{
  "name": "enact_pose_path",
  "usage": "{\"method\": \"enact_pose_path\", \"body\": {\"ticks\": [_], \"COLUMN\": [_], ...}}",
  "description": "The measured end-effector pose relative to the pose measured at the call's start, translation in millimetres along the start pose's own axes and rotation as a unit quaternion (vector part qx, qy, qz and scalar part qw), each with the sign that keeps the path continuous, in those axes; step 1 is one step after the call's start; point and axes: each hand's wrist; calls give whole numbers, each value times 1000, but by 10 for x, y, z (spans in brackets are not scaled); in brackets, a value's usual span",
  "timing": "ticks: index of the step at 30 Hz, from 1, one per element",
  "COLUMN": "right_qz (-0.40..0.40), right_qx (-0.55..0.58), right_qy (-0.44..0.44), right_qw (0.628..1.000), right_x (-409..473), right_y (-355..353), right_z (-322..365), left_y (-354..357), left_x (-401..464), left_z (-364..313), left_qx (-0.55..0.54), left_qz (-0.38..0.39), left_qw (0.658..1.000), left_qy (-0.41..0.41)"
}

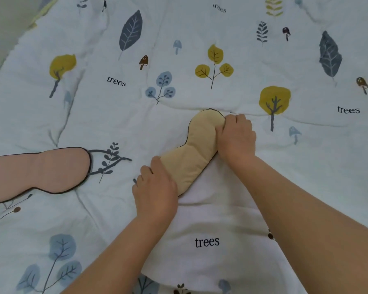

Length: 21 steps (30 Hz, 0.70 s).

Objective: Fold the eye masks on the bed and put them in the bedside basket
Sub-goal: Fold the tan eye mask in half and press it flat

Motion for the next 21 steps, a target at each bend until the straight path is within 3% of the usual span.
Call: {"method": "enact_pose_path", "body": {"ticks": [8,13,18,21], "right_qz": [-57,-81,-130,-147], "right_qx": [145,200,216,208], "right_qy": [19,42,61,5], "right_qw": [988,976,966,967], "right_x": [-253,-537,-690,-765], "right_y": [-239,-360,-386,-381], "right_z": [-159,-379,-445,-315], "left_y": [-189,-237,-179,-176], "left_x": [150,305,363,372], "left_z": [-17,-238,-437,-417], "left_qx": [-226,-296,-381,-422], "left_qz": [-25,-17,45,119], "left_qw": [974,954,923,897], "left_qy": [3,33,9,-56]}}
Point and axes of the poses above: each hand's wrist, its own x-axis towards the middle knuckle, its own y-axis out of the palm, z = x × y, and after that the axes turned 12 degrees about -y, right-handed
